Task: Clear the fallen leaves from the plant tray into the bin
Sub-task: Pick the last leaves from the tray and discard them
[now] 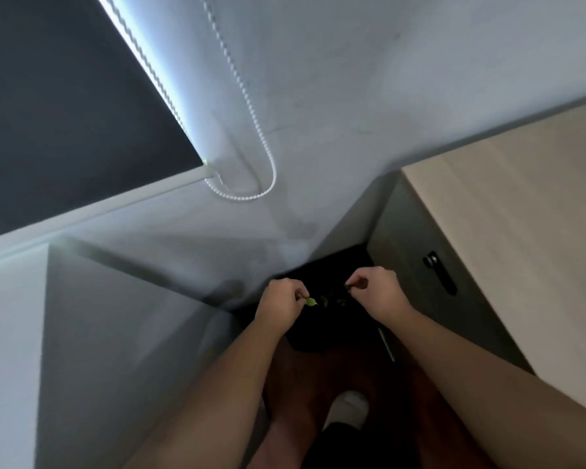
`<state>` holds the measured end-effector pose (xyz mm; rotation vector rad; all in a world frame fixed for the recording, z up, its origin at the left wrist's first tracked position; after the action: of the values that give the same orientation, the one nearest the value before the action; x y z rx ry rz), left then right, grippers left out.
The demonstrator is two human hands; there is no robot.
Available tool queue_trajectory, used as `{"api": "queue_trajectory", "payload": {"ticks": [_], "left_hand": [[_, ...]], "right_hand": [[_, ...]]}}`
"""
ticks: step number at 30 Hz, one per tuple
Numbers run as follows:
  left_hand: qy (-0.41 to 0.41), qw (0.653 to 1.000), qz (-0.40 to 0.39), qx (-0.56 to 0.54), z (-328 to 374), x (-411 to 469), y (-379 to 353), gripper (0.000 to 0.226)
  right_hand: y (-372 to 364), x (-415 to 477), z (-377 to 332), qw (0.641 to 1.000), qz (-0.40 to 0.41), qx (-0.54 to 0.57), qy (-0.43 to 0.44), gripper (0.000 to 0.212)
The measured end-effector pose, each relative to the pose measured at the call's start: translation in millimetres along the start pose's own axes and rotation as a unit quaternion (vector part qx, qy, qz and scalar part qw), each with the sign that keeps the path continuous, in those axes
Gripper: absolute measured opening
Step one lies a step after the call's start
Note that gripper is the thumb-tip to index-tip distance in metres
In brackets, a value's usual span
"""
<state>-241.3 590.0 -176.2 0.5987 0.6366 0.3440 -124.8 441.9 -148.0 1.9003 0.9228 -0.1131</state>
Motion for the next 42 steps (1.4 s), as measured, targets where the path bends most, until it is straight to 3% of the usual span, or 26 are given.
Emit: {"api": "queue_trajectory", "payload": {"ticks": [6,9,14,19,27,34,42], "left_hand": [[0.026,0.999,-0.007,-0.029,-30,36,-22,0.016],[0.021,0.999,-0.043,0.003,-28,42,-26,0.037],[0.017,0.999,-0.031,0.022,-9,41,-18,0.038],[-0.007,1.000,0.013,0.025,34,34,0,0.007],[-0.158,0.984,0.033,0.077,168,2,14,0.012],[-0.329,0.938,-0.030,0.109,302,-61,-41,0.009],[-0.475,0.835,-0.165,0.223,391,-144,-168,0.009]], "right_hand": [[-38,37,15,0.999,-0.035,0.004,-0.015,0.026],[-41,40,23,0.998,-0.062,0.002,-0.013,0.042],[-22,29,27,0.998,-0.056,0.017,-0.031,0.036],[17,9,14,0.999,0.012,0.031,-0.018,0.028],[125,-65,9,0.979,0.196,0.048,0.023,0.018],[205,-177,93,0.950,0.300,0.054,-0.063,0.018],[201,-302,203,0.910,0.356,0.060,-0.201,0.015]]}}
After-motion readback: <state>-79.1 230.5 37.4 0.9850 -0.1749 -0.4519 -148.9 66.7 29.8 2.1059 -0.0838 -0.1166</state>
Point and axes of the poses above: each hand's wrist, its own x-axis towards the middle knuckle, its own y-axis out of the back of the hand, z = x × y, the point moved 1 cm from there along x, towards the middle knuckle, and after that the axes turned 11 degrees about -x, right-handed, at the moved point
